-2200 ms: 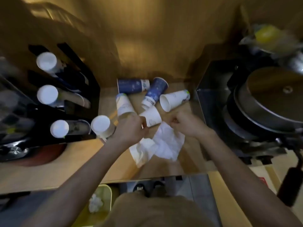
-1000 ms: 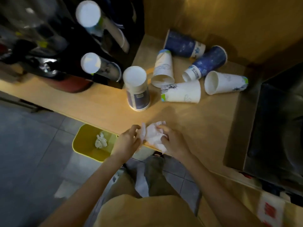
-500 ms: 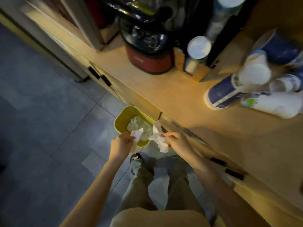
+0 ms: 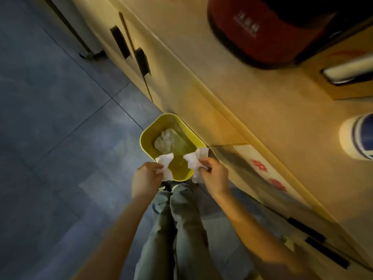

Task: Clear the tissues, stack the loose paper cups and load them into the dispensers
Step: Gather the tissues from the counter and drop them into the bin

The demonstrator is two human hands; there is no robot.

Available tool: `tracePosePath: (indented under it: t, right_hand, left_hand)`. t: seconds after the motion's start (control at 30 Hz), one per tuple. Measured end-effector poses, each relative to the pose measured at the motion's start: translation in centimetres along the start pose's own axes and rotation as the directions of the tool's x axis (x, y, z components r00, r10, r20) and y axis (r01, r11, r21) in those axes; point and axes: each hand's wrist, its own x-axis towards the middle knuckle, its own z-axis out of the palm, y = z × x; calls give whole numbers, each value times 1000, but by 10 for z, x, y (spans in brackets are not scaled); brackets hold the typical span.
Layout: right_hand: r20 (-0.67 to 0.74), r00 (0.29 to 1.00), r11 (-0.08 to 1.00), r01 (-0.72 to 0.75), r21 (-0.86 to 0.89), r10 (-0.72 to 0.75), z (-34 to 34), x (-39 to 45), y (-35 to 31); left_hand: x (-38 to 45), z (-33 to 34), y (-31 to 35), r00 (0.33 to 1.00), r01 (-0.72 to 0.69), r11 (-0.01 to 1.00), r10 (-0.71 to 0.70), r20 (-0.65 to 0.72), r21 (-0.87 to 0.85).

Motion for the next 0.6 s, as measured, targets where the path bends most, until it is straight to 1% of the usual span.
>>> tracePosePath:
  t: [0.07,0.13,0.23,0.3,0.33,0.4,0.43,0.5,0.6]
  right_hand:
    - [13,1000,1000,10,-19,-10,20,22,13]
    - [22,999,996,26,-83,-25,41,48,32]
    - [100,995,987,24,-157,-8,76,88,62]
    - [139,990,976,37,-216,-7,99,112,79]
    - [154,988,963,69,-260,-30,112,125,88]
    - [197,980,919,113,-379,-40,135,149,100]
    - [205,979,896,103,-431,-14,145,159,104]
    - [220,975,866,84,-492,31,161,176,111]
    - [289,954,819,107,-564,75,175,194,122]
  left_hand:
    - [21,23,-10,1000,7,999,-7,-4,35]
    - [46,48,-20,998,-55,994,55,9,93]
    - [88,84,-38,988,-156,972,153,32,175]
    - [116,109,-51,978,-208,948,195,75,240]
    - [129,123,-57,974,-221,935,199,106,277]
    - [154,149,-64,967,-233,907,176,185,352]
    - [164,160,-66,962,-233,895,156,224,380]
    - [182,182,-70,955,-212,884,97,280,418]
    - [197,206,-77,931,-179,881,8,366,437]
